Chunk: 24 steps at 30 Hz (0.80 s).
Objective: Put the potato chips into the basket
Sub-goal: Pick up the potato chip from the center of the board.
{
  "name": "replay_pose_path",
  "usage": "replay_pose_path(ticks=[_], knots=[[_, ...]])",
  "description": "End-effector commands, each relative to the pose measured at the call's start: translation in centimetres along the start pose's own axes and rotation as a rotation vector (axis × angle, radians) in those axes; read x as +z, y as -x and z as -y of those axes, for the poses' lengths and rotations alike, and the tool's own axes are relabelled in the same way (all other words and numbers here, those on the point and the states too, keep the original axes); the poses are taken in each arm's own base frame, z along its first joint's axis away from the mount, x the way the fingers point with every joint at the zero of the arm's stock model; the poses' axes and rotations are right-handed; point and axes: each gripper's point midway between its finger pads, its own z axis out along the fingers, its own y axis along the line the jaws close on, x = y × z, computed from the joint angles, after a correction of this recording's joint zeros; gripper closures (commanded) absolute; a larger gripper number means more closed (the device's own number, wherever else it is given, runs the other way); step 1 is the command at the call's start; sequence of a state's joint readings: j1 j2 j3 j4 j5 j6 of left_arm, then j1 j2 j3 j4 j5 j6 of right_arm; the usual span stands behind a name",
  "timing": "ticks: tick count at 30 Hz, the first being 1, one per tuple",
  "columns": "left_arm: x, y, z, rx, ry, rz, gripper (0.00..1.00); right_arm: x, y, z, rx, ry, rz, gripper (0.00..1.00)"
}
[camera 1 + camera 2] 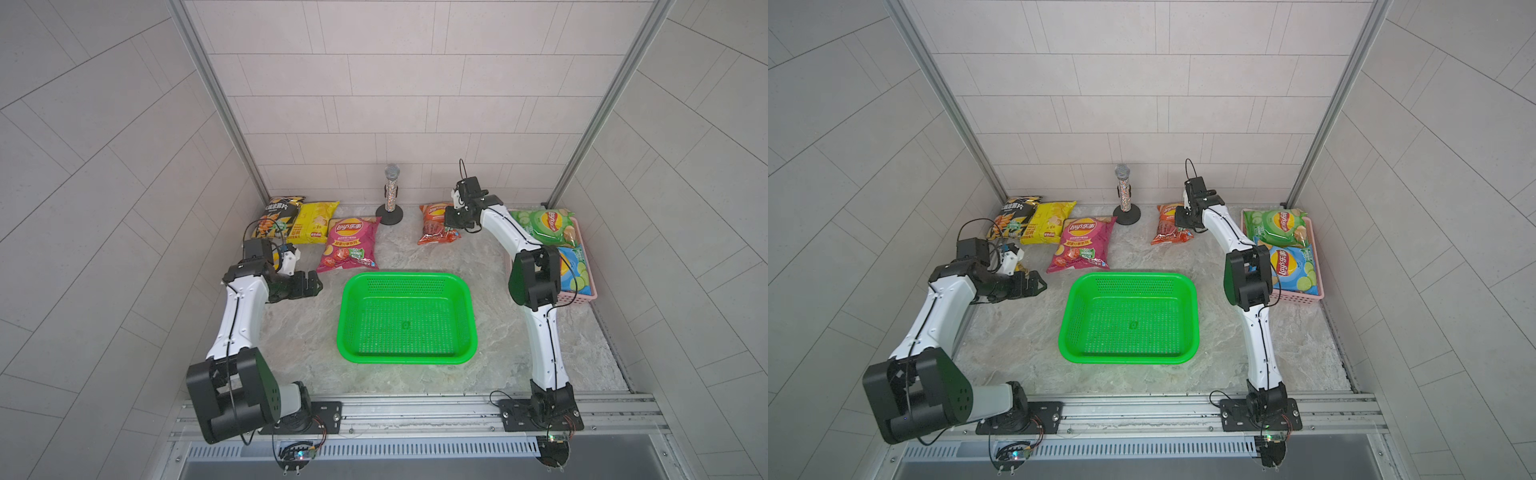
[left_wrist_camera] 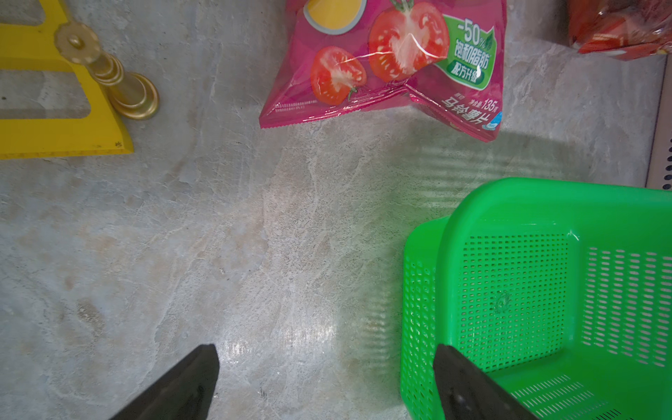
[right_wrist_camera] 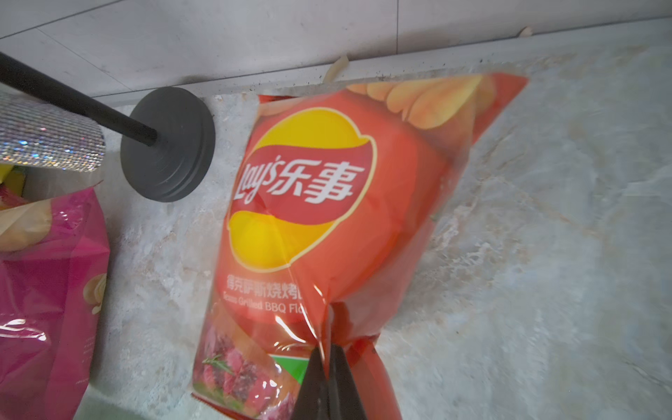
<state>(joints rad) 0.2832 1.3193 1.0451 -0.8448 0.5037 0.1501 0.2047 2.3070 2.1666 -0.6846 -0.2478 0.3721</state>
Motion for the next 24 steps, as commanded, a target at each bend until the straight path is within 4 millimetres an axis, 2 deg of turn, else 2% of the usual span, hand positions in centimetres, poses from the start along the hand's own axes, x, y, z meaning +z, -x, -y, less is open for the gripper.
replay_pose_path(ticks=[1,7,12,20,24], knots=[[0.1,-0.3,0.1,0.000,-0.001,-0.008,0.00,-5.9,2.6,-1.6,-0.085,0.026,0.113,1.00],[0.0,-0.3,0.2,0.002,-0.002,-0.006,0.00,-11.6,1.2,-3.5,-0.125,0.128,0.178,1.00],[-0.5,0.1,0.5,0.016,-0.002,0.013,0.00,-16.4,-2.1,-6.1,-0.181,0.251,0.207,1.00],[-3.2,2.3,1.8,0.131,0.009,0.056,0.00,-22.3,-11.3,-13.7,-0.521,0.444,0.310,1.00],[-5.5,3.2,4.0,0.195,-0.053,0.071,0.00,-24.0,-16.1,-17.2,-0.680,0.579,0.359,1.00]])
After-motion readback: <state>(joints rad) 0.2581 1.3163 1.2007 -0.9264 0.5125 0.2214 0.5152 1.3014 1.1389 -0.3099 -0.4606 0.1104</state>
